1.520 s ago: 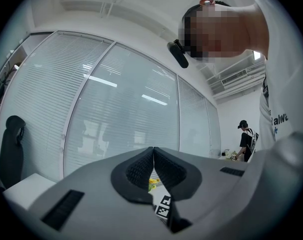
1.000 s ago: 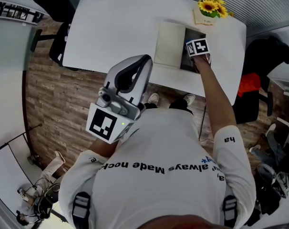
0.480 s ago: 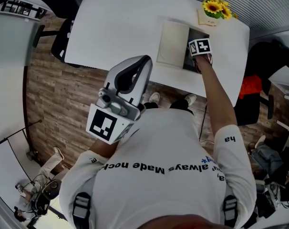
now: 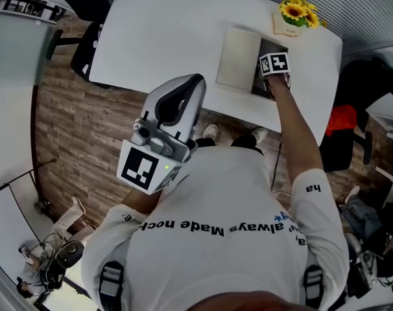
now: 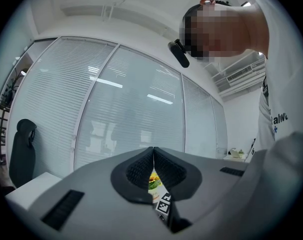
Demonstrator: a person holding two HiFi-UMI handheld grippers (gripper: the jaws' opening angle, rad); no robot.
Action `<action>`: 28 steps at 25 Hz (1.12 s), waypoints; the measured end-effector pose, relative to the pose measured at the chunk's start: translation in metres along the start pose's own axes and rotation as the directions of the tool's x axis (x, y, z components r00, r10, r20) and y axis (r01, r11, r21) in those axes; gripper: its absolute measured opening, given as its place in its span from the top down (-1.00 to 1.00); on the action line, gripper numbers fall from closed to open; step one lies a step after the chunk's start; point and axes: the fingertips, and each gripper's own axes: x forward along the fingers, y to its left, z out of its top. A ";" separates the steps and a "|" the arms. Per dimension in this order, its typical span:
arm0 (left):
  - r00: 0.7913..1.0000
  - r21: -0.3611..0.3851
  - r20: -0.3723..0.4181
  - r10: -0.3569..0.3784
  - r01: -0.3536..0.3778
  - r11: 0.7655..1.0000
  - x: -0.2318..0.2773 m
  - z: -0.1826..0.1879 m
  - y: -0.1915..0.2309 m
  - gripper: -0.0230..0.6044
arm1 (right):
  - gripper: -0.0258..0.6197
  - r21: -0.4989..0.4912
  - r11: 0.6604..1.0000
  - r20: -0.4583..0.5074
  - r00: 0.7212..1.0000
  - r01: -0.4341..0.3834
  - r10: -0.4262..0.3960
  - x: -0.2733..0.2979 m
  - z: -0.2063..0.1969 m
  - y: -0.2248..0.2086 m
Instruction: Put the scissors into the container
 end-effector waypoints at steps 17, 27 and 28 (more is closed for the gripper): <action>0.999 -0.001 0.010 -0.032 0.032 0.999 -0.004 0.005 -0.003 0.86 | 0.58 0.018 1.000 0.100 0.995 0.007 -0.008 -0.021 0.009 0.005; 0.996 -0.008 0.030 -0.088 0.089 0.996 -0.003 0.009 -0.018 0.86 | 0.66 -0.004 0.999 0.282 0.959 0.037 -0.035 -0.073 0.009 0.010; 0.995 -0.010 0.031 -0.094 0.094 0.996 -0.003 0.009 -0.019 0.86 | 0.67 -0.001 0.999 0.307 0.951 0.034 -0.032 -0.080 0.009 0.013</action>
